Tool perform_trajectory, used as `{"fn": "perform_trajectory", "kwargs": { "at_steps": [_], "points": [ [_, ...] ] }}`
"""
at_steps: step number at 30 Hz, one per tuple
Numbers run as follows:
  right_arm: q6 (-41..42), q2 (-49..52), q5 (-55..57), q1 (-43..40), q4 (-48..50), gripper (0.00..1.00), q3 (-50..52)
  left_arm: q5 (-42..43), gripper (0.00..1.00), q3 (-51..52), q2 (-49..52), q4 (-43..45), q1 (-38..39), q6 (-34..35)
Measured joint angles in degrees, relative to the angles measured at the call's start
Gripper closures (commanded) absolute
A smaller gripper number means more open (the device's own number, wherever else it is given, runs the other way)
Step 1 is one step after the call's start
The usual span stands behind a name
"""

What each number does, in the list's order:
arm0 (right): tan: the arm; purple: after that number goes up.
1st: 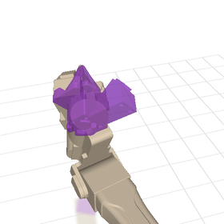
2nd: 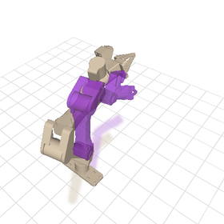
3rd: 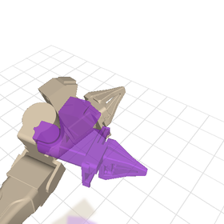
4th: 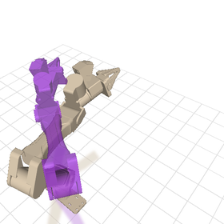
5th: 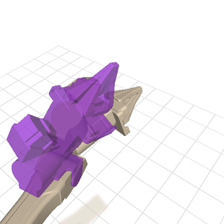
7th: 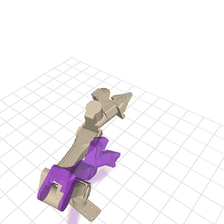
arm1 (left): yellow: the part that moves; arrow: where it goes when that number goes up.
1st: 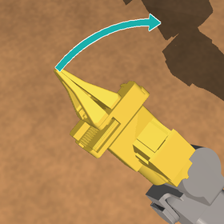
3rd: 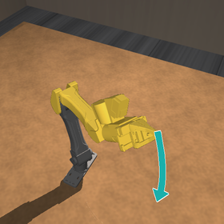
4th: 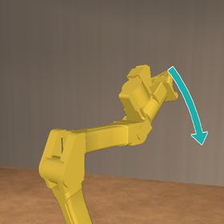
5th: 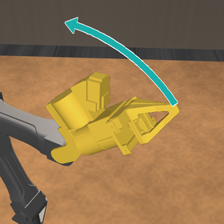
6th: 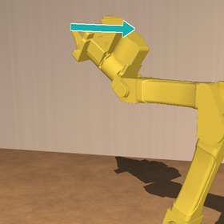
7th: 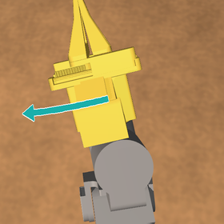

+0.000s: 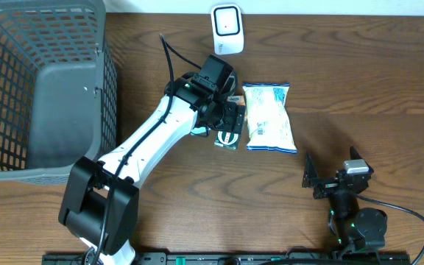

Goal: Scan the item barcode
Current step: 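Lower the tin in front of the items and open the left gripper, then move the left gripper back toward the basket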

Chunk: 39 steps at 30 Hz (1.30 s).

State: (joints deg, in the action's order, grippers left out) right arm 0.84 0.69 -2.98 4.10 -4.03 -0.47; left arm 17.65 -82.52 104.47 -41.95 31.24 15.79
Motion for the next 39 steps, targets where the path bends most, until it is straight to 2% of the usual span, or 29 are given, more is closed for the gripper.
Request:
{"fn": "perform_trajectory", "kwargs": {
  "at_steps": [11,15,25,29,35,39],
  "points": [
    [0.0,0.0,0.0,0.0,0.0,0.01,0.0,0.0,0.12,0.0,-1.2,0.4,-3.8,0.0],
    [0.0,0.0,0.0,0.0,0.0,0.01,0.0,0.0,0.26,0.0,-4.5,0.4,-8.0,0.0],
    [0.0,0.0,0.0,0.0,0.0,0.01,0.0,-1.0,0.44,0.0,-11.7,-2.1,-16.7,-2.5],
    [0.0,0.0,0.0,0.0,0.0,0.01,0.0,-5.7,0.46,0.0,-11.8,-5.2,-19.3,-2.8],
    [0.0,0.0,0.0,0.0,0.0,0.01,0.0,-16.2,0.59,0.0,-11.8,-7.2,-22.6,-2.8],
    [0.0,0.0,0.0,0.0,0.0,0.0,0.0,-19.4,0.65,0.0,-11.8,-7.8,-23.7,-3.5]
  ]
}}
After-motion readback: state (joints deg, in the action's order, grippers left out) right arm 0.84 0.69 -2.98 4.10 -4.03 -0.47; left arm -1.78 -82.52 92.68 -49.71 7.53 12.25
